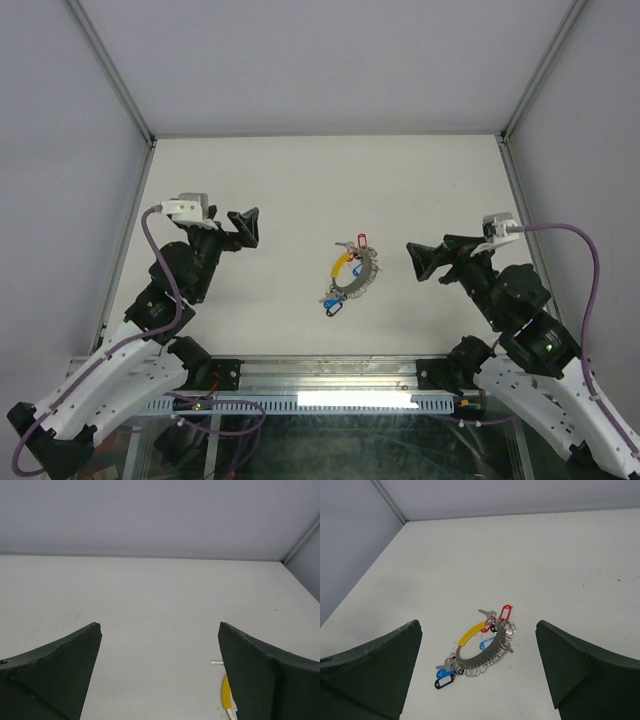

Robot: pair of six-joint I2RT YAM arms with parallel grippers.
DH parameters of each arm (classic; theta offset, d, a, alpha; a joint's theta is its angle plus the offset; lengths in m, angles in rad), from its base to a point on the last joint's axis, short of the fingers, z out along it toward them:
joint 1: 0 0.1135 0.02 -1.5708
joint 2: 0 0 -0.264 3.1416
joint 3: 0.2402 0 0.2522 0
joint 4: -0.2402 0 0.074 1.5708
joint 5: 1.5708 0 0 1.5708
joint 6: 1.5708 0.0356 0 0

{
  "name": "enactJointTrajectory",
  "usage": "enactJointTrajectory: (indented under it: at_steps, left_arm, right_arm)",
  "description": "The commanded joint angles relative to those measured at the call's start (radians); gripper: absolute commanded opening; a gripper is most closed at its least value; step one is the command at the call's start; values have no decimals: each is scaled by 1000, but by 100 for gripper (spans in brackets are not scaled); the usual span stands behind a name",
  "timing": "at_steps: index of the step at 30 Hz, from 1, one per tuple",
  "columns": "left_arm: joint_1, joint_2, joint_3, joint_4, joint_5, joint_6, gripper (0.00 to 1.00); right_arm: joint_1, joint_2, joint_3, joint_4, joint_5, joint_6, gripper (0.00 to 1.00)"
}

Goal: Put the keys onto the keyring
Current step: Reset both arms

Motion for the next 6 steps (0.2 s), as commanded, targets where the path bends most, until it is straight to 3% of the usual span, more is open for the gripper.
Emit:
enactJointTrajectory:
  at_steps: [1, 6]
  left_arm:
    - [-5, -74, -87, -82, -128, 0, 99]
    - [-5, -61, -76, -97, -169, 4, 99]
  right_arm:
    - [-1, -38, -53, 58, 40, -6, 99]
    - [-2, -23, -71, 78, 28, -17, 99]
